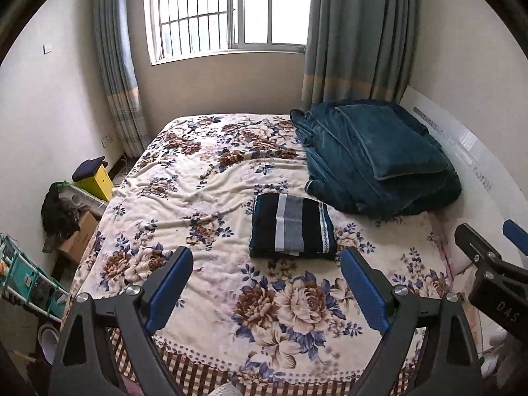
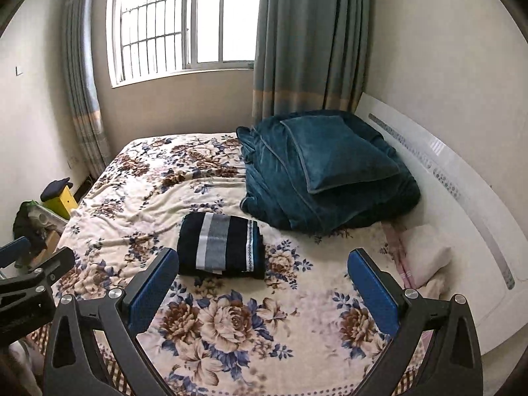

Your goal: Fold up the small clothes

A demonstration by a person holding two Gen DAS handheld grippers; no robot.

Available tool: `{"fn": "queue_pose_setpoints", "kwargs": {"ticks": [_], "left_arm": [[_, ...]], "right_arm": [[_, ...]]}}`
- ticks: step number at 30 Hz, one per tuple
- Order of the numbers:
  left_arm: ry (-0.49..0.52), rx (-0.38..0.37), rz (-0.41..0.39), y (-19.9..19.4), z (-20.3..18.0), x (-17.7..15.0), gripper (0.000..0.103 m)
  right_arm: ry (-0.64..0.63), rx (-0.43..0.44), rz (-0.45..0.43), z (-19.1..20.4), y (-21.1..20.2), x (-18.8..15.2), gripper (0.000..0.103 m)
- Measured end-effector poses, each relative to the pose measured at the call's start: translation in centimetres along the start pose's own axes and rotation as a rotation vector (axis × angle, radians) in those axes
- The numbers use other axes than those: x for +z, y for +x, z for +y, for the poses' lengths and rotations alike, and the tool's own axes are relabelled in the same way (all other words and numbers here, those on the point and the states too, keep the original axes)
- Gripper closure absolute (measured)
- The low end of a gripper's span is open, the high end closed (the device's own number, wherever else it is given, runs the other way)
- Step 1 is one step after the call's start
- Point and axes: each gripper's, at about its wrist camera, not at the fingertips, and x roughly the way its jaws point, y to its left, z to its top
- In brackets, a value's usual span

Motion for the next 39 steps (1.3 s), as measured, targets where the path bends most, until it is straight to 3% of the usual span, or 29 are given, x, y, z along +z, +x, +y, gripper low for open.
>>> {"fn": "queue_pose_setpoints", "kwargs": {"ticks": [6,8,39], "left_arm": [[-0.018,0.004,-0.023,-1.6,0.2,-0.2,0.012],[-0.022,0.004,-0.024,-1.7,0.3,-0.1,0.0],[-0.018,0.013,-0.054,-2.8,0.0,0.6,0.0]], "right_arm": [[-0.005,0.004,-0.008,0.0,-1.8,-0.1,0.0],[-0.012,0.008,-0.009,-0.1,-2.2,0.0,0.0],[-0.015,0.034,-0.02,-0.5,-2.5,1.4,0.0]]}}
